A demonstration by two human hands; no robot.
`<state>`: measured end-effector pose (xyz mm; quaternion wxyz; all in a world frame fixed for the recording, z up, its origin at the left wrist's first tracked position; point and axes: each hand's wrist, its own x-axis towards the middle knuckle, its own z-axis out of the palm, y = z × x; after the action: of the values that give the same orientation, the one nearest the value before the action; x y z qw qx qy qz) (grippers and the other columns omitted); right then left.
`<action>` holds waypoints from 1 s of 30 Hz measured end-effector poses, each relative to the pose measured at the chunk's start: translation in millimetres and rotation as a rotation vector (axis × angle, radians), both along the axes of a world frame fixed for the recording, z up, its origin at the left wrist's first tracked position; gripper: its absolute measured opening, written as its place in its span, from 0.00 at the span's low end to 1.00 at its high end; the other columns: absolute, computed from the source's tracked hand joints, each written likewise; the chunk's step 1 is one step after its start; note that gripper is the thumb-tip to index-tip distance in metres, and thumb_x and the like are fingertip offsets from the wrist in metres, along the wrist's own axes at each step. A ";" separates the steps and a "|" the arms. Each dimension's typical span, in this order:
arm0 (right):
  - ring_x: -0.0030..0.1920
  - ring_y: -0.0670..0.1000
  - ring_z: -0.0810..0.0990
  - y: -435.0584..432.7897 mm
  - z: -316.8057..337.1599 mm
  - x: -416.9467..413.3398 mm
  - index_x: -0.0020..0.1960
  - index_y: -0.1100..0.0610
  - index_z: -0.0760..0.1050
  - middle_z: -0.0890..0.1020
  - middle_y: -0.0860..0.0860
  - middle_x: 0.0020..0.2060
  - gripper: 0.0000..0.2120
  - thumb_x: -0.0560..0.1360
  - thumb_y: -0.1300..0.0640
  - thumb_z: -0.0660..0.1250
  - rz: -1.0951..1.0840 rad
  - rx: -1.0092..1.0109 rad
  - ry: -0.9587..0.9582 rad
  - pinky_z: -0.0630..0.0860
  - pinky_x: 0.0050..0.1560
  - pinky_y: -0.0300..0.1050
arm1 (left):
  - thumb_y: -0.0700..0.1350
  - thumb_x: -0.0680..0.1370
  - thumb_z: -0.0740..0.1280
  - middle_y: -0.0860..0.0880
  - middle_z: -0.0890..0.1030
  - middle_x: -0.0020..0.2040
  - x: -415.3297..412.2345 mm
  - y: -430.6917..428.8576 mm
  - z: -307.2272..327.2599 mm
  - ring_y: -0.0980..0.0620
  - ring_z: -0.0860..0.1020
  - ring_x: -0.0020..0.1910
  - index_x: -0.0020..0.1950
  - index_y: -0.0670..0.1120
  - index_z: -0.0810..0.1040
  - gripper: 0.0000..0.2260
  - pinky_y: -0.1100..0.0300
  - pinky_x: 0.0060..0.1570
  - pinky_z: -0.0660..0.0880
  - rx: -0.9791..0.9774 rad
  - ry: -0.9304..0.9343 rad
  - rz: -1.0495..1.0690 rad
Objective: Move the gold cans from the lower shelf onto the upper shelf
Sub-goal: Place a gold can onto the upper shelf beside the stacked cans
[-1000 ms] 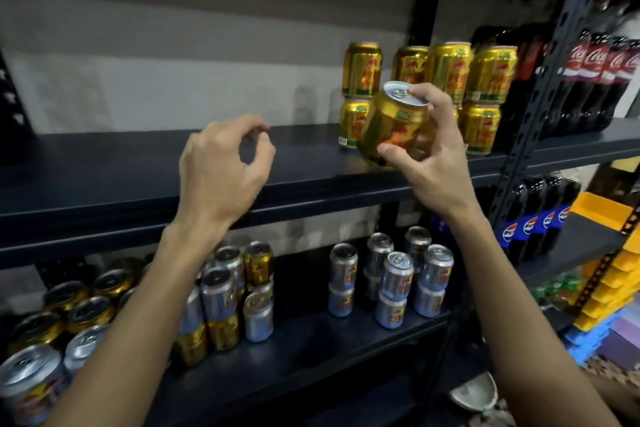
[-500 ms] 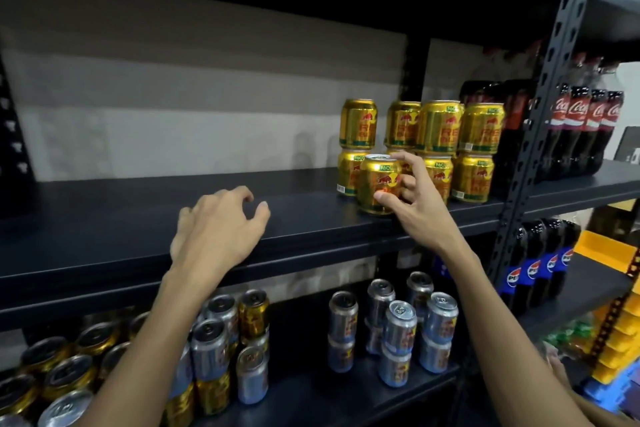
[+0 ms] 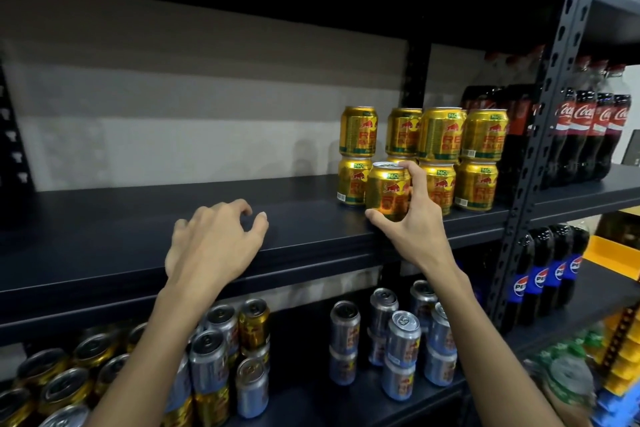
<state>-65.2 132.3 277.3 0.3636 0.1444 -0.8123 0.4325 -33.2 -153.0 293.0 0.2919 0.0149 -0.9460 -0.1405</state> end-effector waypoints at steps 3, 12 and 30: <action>0.60 0.47 0.80 1.9 -0.9 -1.8 0.75 0.42 0.56 0.77 0.48 0.64 0.41 0.72 0.53 0.78 0.000 0.023 -0.006 0.77 0.56 0.36 | 0.63 0.80 0.52 0.54 0.82 0.53 0.1 1.3 0.3 0.49 0.77 0.54 0.62 0.55 0.76 0.21 0.49 0.52 0.67 -0.005 -0.007 0.006; 0.71 0.50 0.72 -3.3 -16.9 -3.1 0.79 0.39 0.47 0.69 0.52 0.73 0.51 0.71 0.51 0.79 -0.019 -0.054 0.038 0.74 0.69 0.56 | 0.60 0.81 0.52 0.51 0.82 0.50 12.0 8.6 -0.5 0.50 0.73 0.42 0.61 0.53 0.77 0.20 0.53 0.44 0.65 -0.027 0.074 0.020; 0.69 0.44 0.73 -3.6 -15.7 -1.8 0.80 0.43 0.50 0.70 0.50 0.73 0.47 0.73 0.53 0.78 -0.024 -0.060 0.036 0.69 0.61 0.28 | 0.57 0.82 0.54 0.50 0.81 0.42 19.2 11.5 -17.5 0.50 0.71 0.34 0.50 0.49 0.80 0.18 0.56 0.38 0.64 -0.147 0.257 0.062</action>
<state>-66.9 128.7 261.6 0.3874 0.1312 -0.7940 0.4497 -14.0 -141.5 275.5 0.4151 0.0046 -0.9076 -0.0624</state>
